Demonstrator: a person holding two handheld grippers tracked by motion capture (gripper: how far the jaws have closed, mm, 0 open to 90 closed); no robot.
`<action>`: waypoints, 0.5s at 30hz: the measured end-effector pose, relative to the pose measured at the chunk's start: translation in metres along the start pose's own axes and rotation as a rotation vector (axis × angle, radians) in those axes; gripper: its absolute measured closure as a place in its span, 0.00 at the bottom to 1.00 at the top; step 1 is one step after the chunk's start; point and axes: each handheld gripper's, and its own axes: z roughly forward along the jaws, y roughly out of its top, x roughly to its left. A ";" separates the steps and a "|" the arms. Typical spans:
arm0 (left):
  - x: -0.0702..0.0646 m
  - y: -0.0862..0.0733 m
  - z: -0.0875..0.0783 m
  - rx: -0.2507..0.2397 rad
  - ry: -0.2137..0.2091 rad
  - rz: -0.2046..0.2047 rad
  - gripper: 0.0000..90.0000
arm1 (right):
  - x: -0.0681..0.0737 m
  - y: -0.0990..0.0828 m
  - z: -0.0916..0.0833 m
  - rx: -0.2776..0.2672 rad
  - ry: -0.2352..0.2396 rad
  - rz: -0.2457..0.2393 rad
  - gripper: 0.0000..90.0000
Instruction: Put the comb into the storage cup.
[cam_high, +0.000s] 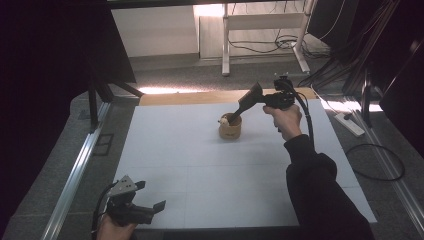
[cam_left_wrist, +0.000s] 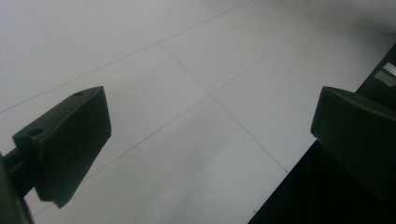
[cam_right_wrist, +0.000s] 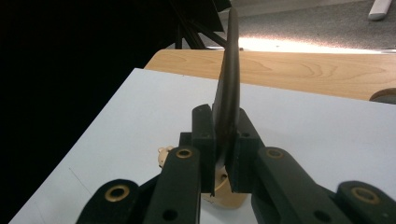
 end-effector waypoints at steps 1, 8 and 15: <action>0.000 0.000 0.000 0.000 0.000 0.000 0.00 | 0.000 -0.001 0.001 0.001 0.002 0.001 0.94; 0.000 0.000 0.000 0.003 0.000 0.002 0.00 | -0.002 -0.005 0.008 0.012 0.007 0.007 0.94; 0.000 0.000 0.000 0.004 0.000 0.003 0.00 | -0.005 -0.008 0.013 0.018 0.015 0.020 0.94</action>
